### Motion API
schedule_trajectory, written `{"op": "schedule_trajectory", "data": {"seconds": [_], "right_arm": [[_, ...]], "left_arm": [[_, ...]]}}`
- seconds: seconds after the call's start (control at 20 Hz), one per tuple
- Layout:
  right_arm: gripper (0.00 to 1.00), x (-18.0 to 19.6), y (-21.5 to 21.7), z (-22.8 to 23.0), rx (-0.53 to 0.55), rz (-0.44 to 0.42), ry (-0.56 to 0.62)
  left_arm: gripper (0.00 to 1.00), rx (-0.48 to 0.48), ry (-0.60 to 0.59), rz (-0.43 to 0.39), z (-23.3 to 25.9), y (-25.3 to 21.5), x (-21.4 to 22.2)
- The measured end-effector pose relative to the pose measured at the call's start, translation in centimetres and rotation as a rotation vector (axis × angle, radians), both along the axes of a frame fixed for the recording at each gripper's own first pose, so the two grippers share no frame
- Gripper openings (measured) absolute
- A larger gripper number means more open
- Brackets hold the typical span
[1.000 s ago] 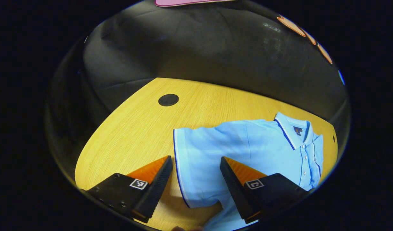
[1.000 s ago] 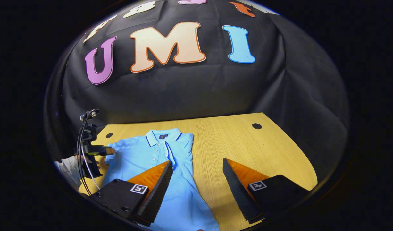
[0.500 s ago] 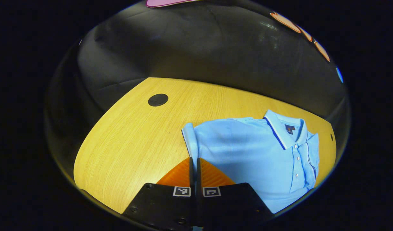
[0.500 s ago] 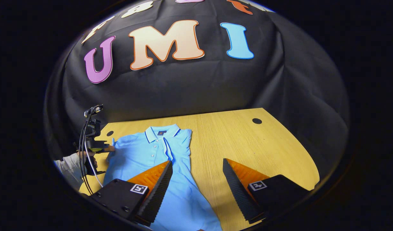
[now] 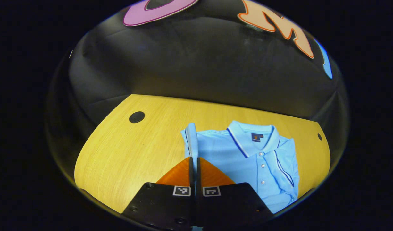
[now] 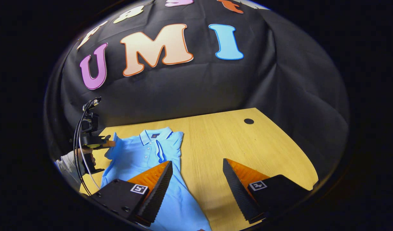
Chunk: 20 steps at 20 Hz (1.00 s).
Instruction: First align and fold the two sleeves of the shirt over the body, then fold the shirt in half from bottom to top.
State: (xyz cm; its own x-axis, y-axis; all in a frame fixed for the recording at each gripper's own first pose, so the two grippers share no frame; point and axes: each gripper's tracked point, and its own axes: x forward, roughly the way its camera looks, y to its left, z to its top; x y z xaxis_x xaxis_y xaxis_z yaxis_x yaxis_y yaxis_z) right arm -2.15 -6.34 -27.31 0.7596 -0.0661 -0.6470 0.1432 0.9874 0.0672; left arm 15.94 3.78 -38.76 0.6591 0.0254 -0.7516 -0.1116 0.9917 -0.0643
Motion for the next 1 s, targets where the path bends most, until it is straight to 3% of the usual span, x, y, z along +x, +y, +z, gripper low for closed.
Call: {"op": "schedule_trajectory", "data": {"seconds": [0.1, 0.15, 0.2, 0.25, 0.3, 0.45, 0.5, 0.65, 0.75, 0.85, 1.0], "right_arm": [[0.98, -0.5, -1.3, 0.1, -0.005, -0.010, -0.005], [0.94, -0.8, -2.0, 0.1, -0.011, -0.013, -0.005], [0.98, -1.2, -2.8, 0.1, -0.018, -0.017, -0.002], [0.94, -1.5, -3.4, 0.0, -0.020, -0.023, 0.000], [0.98, -1.6, -3.9, 0.0, -0.017, -0.031, -0.001], [0.98, -1.9, -5.2, -0.1, -0.001, -0.045, -0.003], [0.94, -1.9, -5.5, 0.0, 0.002, -0.042, -0.005], [0.98, -1.8, -6.1, 0.4, 0.013, -0.014, -0.020], [0.98, -1.5, -6.0, 1.0, 0.031, 0.018, -0.041], [0.94, -1.2, -5.5, 1.0, 0.058, 0.059, -0.055], [0.98, -0.8, -3.5, 1.4, 0.126, 0.132, -0.075]], "left_arm": [[0.00, -0.001, 0.006, -0.025, -0.3, -1.9, -0.1], [0.00, -0.007, 0.008, -0.037, -0.4, -3.0, -0.1], [0.00, -0.012, 0.014, -0.047, -0.7, -3.9, -0.4], [0.00, -0.018, 0.014, -0.061, -0.8, -5.0, -0.5], [0.00, -0.019, 0.015, -0.076, -1.0, -6.0, -0.6], [0.00, 0.005, 0.024, -0.116, -2.0, -8.3, -0.9], [0.00, 0.018, 0.026, -0.117, -2.4, -8.6, -1.0], [0.03, -0.025, 0.033, -0.088, -2.7, -9.4, -1.4], [0.51, -0.070, -0.001, -0.057, -1.2, -9.7, -2.2], [0.99, -0.041, -0.056, -0.042, 1.3, -8.6, -3.0], [0.95, -0.010, -0.133, -0.025, 6.4, -6.8, -6.1]]}}
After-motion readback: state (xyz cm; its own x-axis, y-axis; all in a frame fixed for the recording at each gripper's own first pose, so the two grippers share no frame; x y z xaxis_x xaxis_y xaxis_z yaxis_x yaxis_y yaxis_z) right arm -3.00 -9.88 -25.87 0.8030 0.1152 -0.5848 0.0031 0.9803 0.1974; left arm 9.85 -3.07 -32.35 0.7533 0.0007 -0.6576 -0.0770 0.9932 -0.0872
